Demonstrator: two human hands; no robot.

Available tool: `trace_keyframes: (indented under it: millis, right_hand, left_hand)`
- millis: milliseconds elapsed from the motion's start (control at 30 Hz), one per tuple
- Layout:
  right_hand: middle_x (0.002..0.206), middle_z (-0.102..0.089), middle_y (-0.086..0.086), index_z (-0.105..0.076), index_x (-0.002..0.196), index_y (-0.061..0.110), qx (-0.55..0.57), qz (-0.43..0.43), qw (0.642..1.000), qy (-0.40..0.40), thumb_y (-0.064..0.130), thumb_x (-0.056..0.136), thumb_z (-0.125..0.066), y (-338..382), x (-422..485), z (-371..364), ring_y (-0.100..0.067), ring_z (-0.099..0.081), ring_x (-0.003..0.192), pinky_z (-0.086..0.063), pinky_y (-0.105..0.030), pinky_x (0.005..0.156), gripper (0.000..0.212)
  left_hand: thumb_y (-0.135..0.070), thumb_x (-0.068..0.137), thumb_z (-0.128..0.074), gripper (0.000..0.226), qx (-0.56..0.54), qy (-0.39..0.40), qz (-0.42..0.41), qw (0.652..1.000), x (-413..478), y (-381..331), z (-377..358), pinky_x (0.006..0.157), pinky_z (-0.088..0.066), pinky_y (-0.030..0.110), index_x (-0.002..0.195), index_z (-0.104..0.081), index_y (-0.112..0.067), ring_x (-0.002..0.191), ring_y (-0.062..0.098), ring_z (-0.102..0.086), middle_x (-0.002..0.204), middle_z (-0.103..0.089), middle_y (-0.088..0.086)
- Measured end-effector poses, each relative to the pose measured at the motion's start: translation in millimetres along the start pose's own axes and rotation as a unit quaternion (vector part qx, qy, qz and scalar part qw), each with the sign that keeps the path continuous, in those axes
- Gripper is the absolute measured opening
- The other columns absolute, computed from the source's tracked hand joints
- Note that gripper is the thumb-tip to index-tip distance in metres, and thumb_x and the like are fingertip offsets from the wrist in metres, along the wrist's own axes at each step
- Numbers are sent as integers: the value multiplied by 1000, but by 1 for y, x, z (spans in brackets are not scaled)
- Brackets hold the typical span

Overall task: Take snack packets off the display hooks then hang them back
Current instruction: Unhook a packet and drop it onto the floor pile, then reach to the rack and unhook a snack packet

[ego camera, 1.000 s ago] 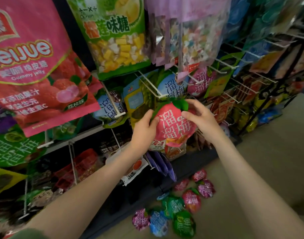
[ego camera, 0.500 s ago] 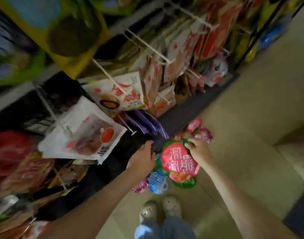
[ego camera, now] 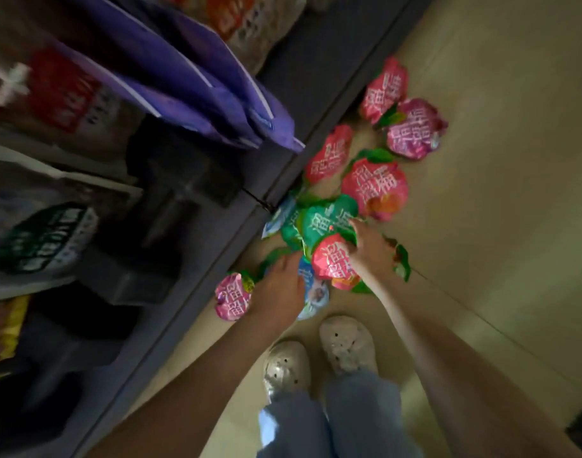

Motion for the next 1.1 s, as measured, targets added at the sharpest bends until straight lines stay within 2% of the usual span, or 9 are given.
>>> trace_keyframes:
  millis: [233,333,500,600,767,867,967,1033,1100]
  right_hand:
    - [141,-44,-10,-38,139,8,146,86,984,-60,22,91,-58,109,-85,120,-24,-37,132,-27,-34,112,54]
    - [134,-44,3,-39,138,14,230,136,961,-72,14,90,-60,178,-136,204,-13,-39,126,-29,-23,107,53]
    - [129,-49,3,-41,132,29,299,189,933,-65,21,88,-58,288,-228,339,-9,-50,116,-44,-29,98,48]
    - [127,-49,1,-43,133,19,309,239,920,-41,12,90,-59,360,-277,405,-4,-50,112,-43,-9,85,47]
    - [125,-49,5,-43,133,14,271,347,898,0,9,89,-60,479,-340,467,-3,-50,109,-39,0,77,48]
    - [129,-45,1,-39,136,14,227,404,885,30,11,88,-62,545,-363,474,-8,-47,113,-39,1,75,53]
    - [136,-39,1,-30,142,15,174,438,881,44,15,87,-64,598,-374,469,-7,-44,114,-45,-13,88,65]
    - [146,-33,-3,-22,146,16,118,468,875,43,18,87,-64,627,-375,461,-10,-41,122,-42,-33,102,72]
    - [152,-22,-5,-13,149,16,34,498,866,34,23,89,-62,650,-371,450,-18,-29,136,-30,-36,111,77]
  left_hand:
    - [-14,92,-50,43,-154,-86,6,984,-78,-72,109,97,-41,36,135,-43,-14,118,29,-52,133,-52,9]
    - [-23,88,-46,42,-232,-130,-12,964,-138,-124,184,94,-46,39,130,-48,-19,112,25,-58,127,-58,3]
    - [-10,91,-52,35,-286,-239,-57,926,-266,-186,327,89,-48,24,125,-50,-17,100,6,-61,109,-60,-13]
    - [-10,93,-50,33,-290,-306,-78,903,-343,-198,404,75,-39,-1,126,-49,-15,87,-10,-55,108,-56,-14]
    - [-12,94,-51,27,-280,-412,-101,861,-447,-194,495,76,-45,5,116,-47,-28,92,-1,-59,103,-60,-15]
    - [-12,95,-49,25,-278,-497,-79,818,-497,-176,545,68,-44,4,115,-47,-26,85,-6,-57,100,-58,-17]
    - [-13,95,-48,24,-247,-576,-43,778,-534,-149,586,67,-41,7,118,-47,-21,87,-2,-54,106,-55,-12]
    - [-12,93,-49,22,-160,-606,-30,779,-539,-136,605,68,-40,21,115,-48,-16,94,13,-55,108,-57,-2]
    - [-11,93,-49,18,-68,-603,-26,794,-529,-131,613,60,-34,26,111,-47,-11,89,24,-57,102,-57,6]
Point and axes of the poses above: each hand's wrist, its own x-axis towards the middle knuckle, its own z-axis out of the back of the hand, y = z × x, the point moved 8 cm from there along x, towards the middle knuckle
